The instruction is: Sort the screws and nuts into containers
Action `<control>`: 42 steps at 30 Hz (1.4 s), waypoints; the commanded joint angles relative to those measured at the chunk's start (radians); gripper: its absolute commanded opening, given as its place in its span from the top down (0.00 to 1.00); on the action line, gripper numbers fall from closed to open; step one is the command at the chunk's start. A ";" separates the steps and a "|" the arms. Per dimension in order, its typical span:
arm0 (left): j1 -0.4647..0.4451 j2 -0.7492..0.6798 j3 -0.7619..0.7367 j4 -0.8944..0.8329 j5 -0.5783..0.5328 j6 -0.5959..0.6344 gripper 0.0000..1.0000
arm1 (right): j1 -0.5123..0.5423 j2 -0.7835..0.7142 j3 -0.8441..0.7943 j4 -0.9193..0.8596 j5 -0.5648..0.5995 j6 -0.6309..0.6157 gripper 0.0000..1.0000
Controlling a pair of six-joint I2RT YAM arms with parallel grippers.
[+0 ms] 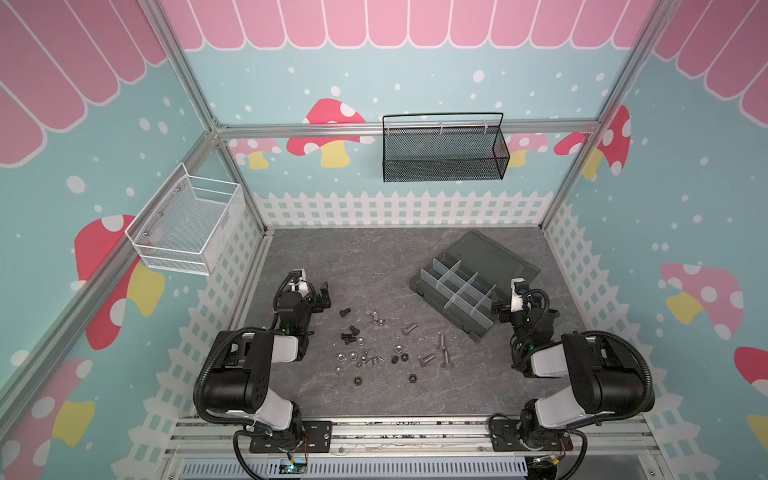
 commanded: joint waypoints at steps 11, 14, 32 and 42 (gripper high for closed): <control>-0.004 -0.012 0.018 -0.008 -0.012 0.022 0.00 | 0.006 -0.002 0.011 0.019 -0.009 -0.016 0.02; -0.004 -0.012 0.017 -0.008 -0.012 0.023 0.00 | 0.007 -0.001 0.011 0.019 -0.008 -0.017 0.02; -0.004 -0.012 0.019 -0.009 -0.013 0.024 0.00 | 0.007 -0.003 0.011 0.019 -0.009 -0.017 0.02; -0.004 -0.014 0.016 -0.005 -0.014 0.019 0.00 | 0.007 -0.004 0.012 0.016 0.009 -0.012 0.02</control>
